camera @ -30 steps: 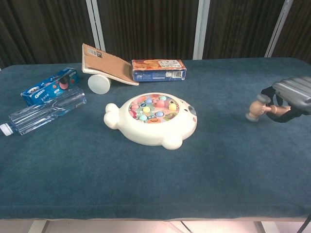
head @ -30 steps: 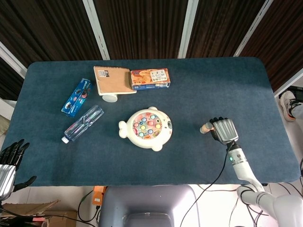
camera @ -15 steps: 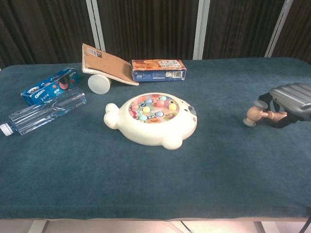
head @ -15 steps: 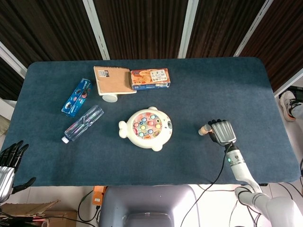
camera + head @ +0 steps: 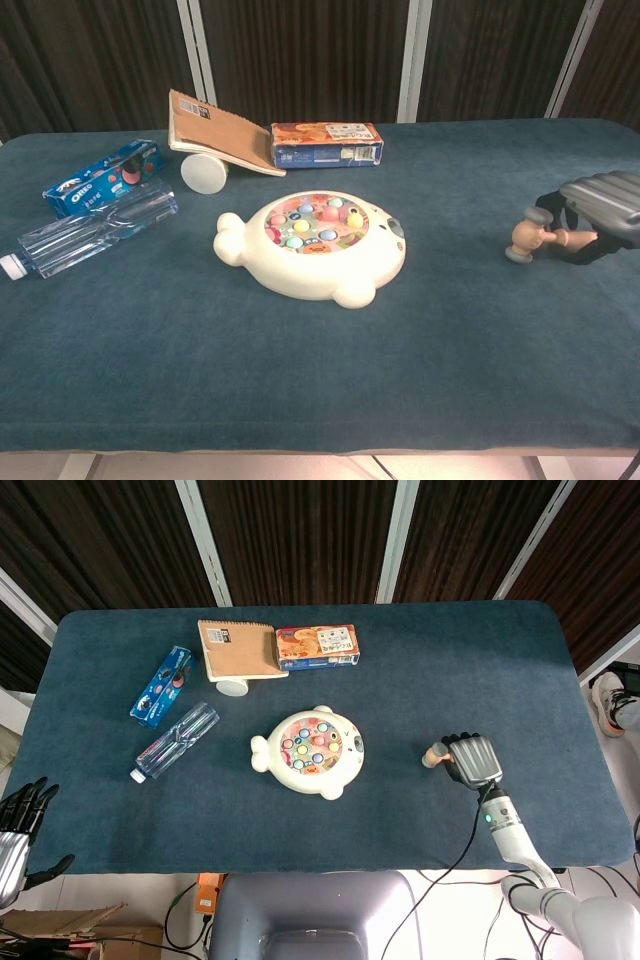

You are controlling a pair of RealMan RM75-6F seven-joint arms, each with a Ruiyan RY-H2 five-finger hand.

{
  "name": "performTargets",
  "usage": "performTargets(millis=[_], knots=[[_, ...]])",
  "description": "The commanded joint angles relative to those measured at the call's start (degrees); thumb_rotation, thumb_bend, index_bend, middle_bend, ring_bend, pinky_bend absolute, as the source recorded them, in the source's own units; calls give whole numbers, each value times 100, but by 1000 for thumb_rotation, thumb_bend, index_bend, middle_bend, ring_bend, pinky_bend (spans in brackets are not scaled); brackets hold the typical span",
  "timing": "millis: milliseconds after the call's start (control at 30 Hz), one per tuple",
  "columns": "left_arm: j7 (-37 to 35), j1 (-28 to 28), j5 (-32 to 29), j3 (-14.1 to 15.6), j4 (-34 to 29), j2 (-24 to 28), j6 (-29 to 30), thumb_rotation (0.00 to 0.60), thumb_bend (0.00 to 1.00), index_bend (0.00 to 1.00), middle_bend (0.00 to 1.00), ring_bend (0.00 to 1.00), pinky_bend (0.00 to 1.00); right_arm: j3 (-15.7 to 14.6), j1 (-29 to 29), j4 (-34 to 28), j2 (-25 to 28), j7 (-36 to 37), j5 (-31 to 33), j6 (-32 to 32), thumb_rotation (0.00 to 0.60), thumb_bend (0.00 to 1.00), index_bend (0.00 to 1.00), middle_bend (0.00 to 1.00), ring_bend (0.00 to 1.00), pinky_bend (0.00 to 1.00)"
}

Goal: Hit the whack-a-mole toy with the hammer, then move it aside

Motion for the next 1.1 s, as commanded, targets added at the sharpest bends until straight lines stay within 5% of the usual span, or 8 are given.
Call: performTargets(millis=[33,533,767,1100], knots=[[-11,-2,13,1,-1,2,5,600,182,0,0,0,127,19,-7,-58,41,9,-6,-29,600,474,377,456,370,524],[-87,22,23,-2,23,23,52,600,178,0,0,0,127,45,-60,-114,94,-41,-81,-42,600,446,363,432,349,516],[-85,26,33,0,22,23,60,600,172,0,0,0,127,64,-135,-231,205,66,-159,166,600,347,313,389,307,506],[-67,54,67,5,23,11,120,600,165,0,0,0,127,87,-654,-1449,1002,189,-190,885,600,245,190,267,199,400]])
